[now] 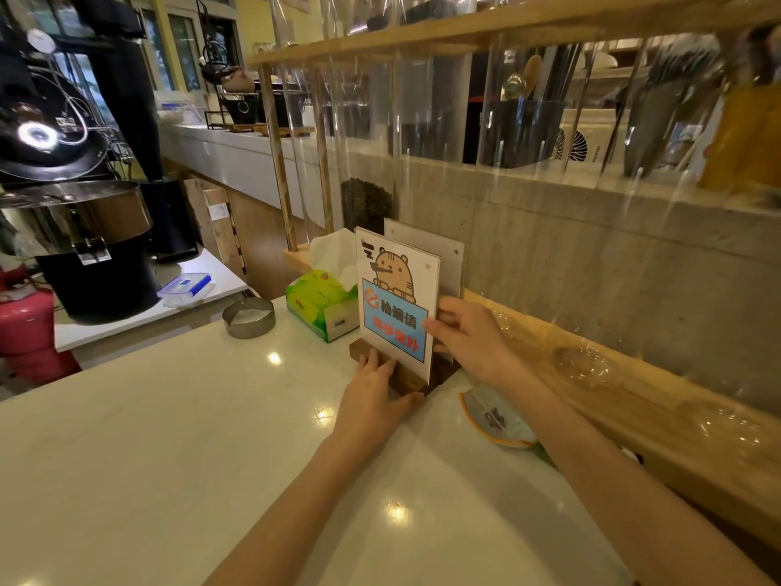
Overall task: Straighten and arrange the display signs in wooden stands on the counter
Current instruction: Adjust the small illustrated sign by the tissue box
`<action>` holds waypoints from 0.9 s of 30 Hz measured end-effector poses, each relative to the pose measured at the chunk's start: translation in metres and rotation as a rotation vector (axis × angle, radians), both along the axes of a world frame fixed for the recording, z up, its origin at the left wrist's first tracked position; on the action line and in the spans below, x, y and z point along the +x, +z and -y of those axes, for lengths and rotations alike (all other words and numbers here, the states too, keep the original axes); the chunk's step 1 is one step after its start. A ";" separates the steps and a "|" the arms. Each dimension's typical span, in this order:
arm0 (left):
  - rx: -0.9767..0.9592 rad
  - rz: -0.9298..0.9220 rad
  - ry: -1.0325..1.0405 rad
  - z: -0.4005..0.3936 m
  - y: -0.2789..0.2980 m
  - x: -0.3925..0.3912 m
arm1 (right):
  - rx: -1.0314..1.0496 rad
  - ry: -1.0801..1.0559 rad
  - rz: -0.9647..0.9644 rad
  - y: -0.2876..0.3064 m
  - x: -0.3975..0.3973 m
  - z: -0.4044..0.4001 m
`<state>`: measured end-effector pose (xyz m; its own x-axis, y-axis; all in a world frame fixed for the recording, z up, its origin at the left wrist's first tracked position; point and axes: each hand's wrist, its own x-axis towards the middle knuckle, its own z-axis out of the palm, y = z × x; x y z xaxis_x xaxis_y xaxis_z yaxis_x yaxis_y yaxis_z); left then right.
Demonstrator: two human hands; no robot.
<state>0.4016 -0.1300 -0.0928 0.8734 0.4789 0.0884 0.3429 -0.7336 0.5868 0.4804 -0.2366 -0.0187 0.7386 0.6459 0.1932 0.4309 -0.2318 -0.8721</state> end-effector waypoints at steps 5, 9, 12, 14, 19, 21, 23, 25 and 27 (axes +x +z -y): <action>-0.005 -0.010 0.008 -0.001 -0.001 0.001 | -0.007 -0.013 0.005 -0.001 0.001 -0.001; -0.007 -0.013 0.007 -0.001 -0.001 0.002 | -0.008 -0.016 0.002 -0.002 0.002 0.000; -0.013 -0.020 0.010 -0.001 -0.001 0.002 | -0.010 -0.019 0.005 -0.001 0.001 0.000; -0.009 -0.025 0.015 0.000 -0.002 0.003 | -0.012 -0.017 0.004 -0.001 0.001 0.000; 0.001 -0.023 0.016 0.003 -0.001 0.003 | -0.021 -0.015 0.000 0.001 0.001 0.001; -0.008 -0.020 0.017 0.002 -0.002 0.004 | -0.024 -0.016 0.003 0.001 0.000 0.001; -0.010 -0.023 0.021 0.003 -0.003 0.003 | -0.023 -0.018 0.007 0.001 0.000 0.001; -0.008 -0.027 0.020 0.003 -0.003 0.003 | -0.021 -0.023 0.011 0.001 -0.002 0.001; -0.005 -0.032 0.013 0.003 -0.002 0.003 | -0.019 -0.029 0.014 0.000 -0.002 0.001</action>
<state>0.4043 -0.1330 -0.0945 0.8695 0.4905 0.0577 0.3711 -0.7260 0.5790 0.4786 -0.2379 -0.0190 0.7542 0.6282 0.1912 0.4357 -0.2609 -0.8614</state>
